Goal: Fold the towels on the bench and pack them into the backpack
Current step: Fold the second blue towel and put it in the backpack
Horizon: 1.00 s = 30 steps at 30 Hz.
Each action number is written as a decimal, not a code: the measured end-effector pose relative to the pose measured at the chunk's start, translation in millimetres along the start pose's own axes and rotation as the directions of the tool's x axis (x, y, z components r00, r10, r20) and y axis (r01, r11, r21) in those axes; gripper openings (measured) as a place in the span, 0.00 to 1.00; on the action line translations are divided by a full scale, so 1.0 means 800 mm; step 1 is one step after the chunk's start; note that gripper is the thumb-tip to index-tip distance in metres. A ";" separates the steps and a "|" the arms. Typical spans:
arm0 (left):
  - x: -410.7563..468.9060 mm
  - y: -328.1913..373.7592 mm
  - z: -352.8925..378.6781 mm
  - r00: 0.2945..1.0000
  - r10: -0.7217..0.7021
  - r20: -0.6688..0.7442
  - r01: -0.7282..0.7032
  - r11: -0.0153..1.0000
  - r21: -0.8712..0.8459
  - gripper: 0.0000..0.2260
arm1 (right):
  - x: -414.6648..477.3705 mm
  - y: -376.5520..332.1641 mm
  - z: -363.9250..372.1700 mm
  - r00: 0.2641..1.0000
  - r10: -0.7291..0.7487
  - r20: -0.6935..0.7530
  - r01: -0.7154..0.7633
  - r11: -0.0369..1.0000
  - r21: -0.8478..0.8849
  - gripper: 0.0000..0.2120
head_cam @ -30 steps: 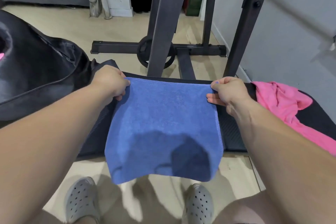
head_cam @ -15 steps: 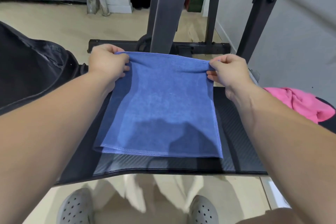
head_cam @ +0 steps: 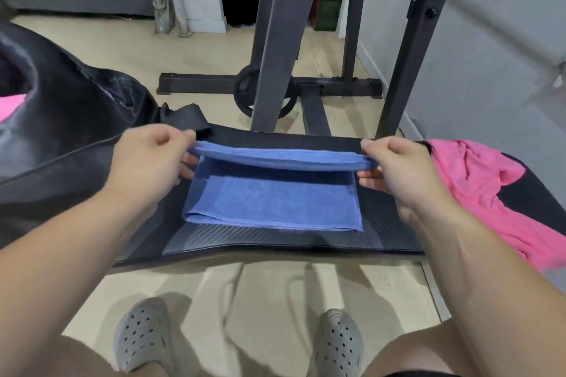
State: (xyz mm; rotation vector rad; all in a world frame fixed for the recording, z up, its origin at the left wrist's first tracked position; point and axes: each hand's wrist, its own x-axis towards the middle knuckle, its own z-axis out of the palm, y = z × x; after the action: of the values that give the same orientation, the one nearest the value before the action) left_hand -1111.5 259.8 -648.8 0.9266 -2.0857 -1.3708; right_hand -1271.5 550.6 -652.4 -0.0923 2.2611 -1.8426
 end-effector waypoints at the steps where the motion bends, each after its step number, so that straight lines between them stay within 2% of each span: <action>1: -0.009 -0.009 -0.005 1.000 0.008 0.019 -0.009 0.998 0.054 0.10 | -0.009 0.005 -0.003 1.000 -0.006 0.015 0.006 1.000 -0.027 0.11; 4: -0.026 -0.038 -0.014 0.996 0.012 0.089 -0.035 0.967 0.254 0.09 | -0.032 0.022 -0.006 0.999 -0.012 0.049 0.017 0.996 -0.087 0.10; 7: -0.037 -0.059 -0.017 0.991 0.071 0.112 -0.114 0.888 0.446 0.07 | -0.046 0.042 -0.003 0.996 -0.024 0.082 0.041 0.976 -0.213 0.06; 10: -0.044 -0.070 -0.017 0.983 0.132 0.129 -0.179 0.852 0.491 0.05 | -0.052 0.053 0.000 0.991 -0.080 0.105 0.115 0.915 -0.387 0.04; 14: -0.049 -0.075 -0.018 0.969 0.214 0.120 -0.245 0.844 0.476 0.05 | -0.055 0.052 0.001 0.987 -0.131 0.089 0.157 0.882 -0.444 0.12; 17: -0.049 -0.076 -0.017 0.967 0.215 0.140 -0.256 0.835 0.487 0.05 | -0.054 0.055 0.001 0.981 -0.171 0.089 0.193 0.846 -0.496 0.14; 21: -0.047 -0.081 -0.013 0.957 0.151 0.247 -0.270 0.770 0.578 0.08 | -0.052 0.067 0.003 0.977 -0.159 0.139 0.211 0.758 -0.617 0.14; 24: -0.041 -0.078 -0.012 0.965 0.116 0.234 -0.241 0.738 0.630 0.06 | -0.051 0.066 0.006 0.974 -0.084 0.208 0.211 0.664 -0.718 0.12; 27: -0.034 -0.072 -0.005 0.950 0.228 0.214 -0.313 0.679 0.665 0.06 | -0.051 0.054 0.015 0.971 -0.112 0.210 0.237 0.528 -0.816 0.07; 29: -0.032 -0.069 0.002 0.913 0.343 0.219 -0.399 0.648 0.649 0.07 | -0.049 0.045 0.027 0.955 -0.222 0.195 0.277 0.446 -0.851 0.06; 30: -0.031 -0.066 0.008 0.898 0.373 0.235 -0.432 0.638 0.638 0.11 | -0.047 0.041 0.035 0.936 -0.286 0.205 0.315 0.419 -0.852 0.08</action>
State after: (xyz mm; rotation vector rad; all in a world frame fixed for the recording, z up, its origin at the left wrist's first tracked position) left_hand -1084.8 267.7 -700.6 0.5733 -2.7080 -0.3883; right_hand -1226.3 537.8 -684.9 -0.7312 3.0629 -0.4980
